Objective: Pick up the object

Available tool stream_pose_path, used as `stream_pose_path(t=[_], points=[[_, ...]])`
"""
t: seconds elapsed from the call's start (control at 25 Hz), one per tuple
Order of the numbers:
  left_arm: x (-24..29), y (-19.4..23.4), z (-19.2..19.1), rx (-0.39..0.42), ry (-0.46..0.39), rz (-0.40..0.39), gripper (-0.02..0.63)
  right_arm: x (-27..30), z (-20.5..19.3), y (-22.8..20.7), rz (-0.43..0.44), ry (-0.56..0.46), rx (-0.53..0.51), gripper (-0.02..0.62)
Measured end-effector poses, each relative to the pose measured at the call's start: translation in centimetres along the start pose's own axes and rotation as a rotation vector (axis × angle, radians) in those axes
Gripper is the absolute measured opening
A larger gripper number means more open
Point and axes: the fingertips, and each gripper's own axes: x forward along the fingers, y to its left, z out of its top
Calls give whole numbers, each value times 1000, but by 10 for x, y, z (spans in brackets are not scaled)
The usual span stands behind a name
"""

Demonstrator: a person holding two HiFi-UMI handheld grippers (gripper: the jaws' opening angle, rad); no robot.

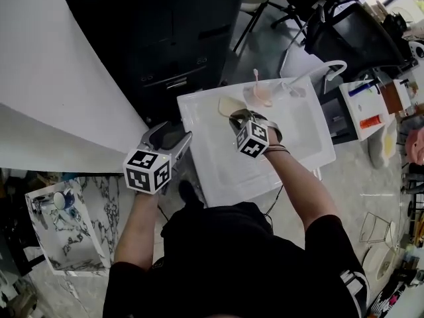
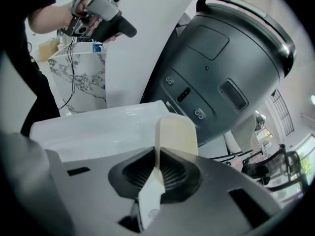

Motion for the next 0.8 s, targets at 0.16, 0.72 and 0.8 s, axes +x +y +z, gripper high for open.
stream_pose_path(t=[0.16,0.72,0.8], points=[[-1,-20,3,17,-8,22,279,-23,-17,3,-10,-37,41,38],[-2,-124,5,75,-41,101,261,-132,-109,27,-52,-195,260,38],[-1,-137,5,85,-46,118,255,-149,-118,26,-64,-239,309,37]])
